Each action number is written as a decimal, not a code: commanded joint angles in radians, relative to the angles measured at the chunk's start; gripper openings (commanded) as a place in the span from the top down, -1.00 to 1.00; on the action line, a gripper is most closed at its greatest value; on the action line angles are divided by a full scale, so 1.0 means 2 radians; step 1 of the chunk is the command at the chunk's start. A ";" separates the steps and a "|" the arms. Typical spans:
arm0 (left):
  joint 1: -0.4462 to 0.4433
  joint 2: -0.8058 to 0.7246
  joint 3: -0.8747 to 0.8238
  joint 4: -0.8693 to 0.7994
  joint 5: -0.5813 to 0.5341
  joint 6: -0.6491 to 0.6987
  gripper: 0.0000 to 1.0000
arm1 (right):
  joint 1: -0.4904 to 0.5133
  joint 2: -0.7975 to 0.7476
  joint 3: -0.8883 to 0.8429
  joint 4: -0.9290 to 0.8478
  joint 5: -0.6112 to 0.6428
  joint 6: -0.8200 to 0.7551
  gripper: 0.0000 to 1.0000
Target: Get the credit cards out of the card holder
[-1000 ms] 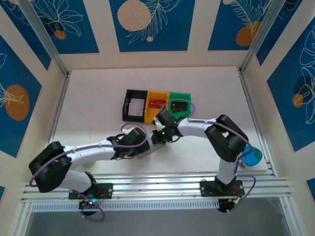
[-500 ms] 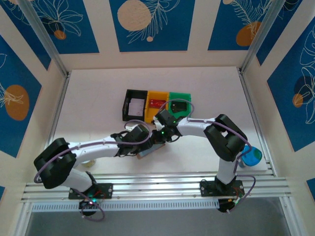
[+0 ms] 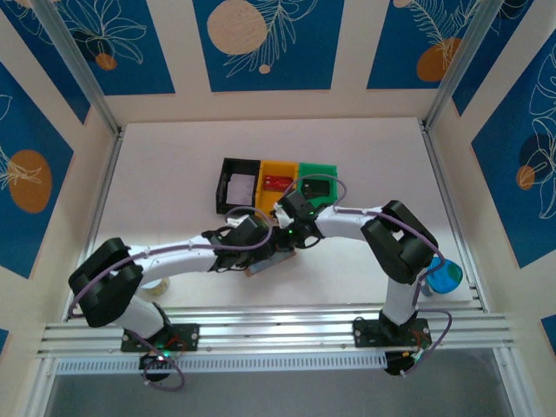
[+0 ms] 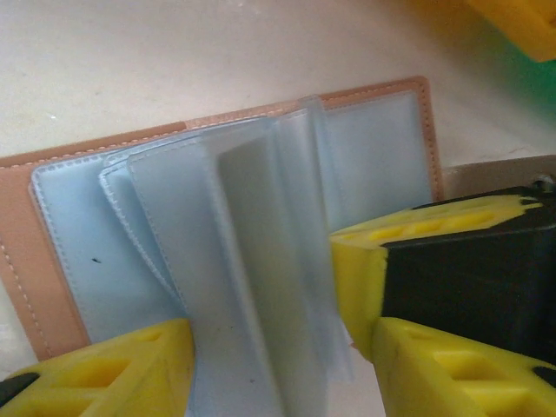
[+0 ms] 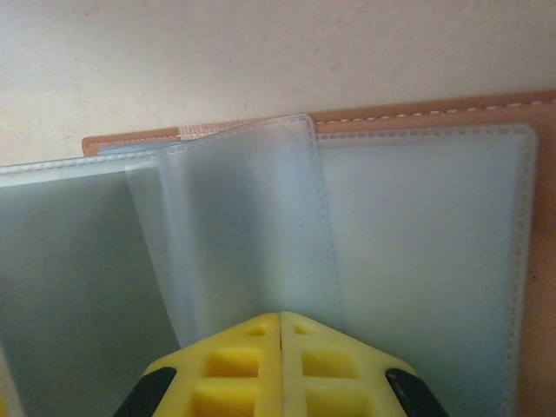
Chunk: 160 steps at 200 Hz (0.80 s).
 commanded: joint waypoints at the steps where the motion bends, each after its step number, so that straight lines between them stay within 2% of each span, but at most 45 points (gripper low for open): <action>1: -0.007 0.012 0.030 0.009 0.010 0.012 -0.15 | 0.004 0.008 -0.008 0.016 -0.041 0.007 1.00; 160: -0.006 0.015 0.078 -0.022 0.002 0.029 -0.14 | 0.000 0.009 -0.006 0.009 -0.033 0.006 1.00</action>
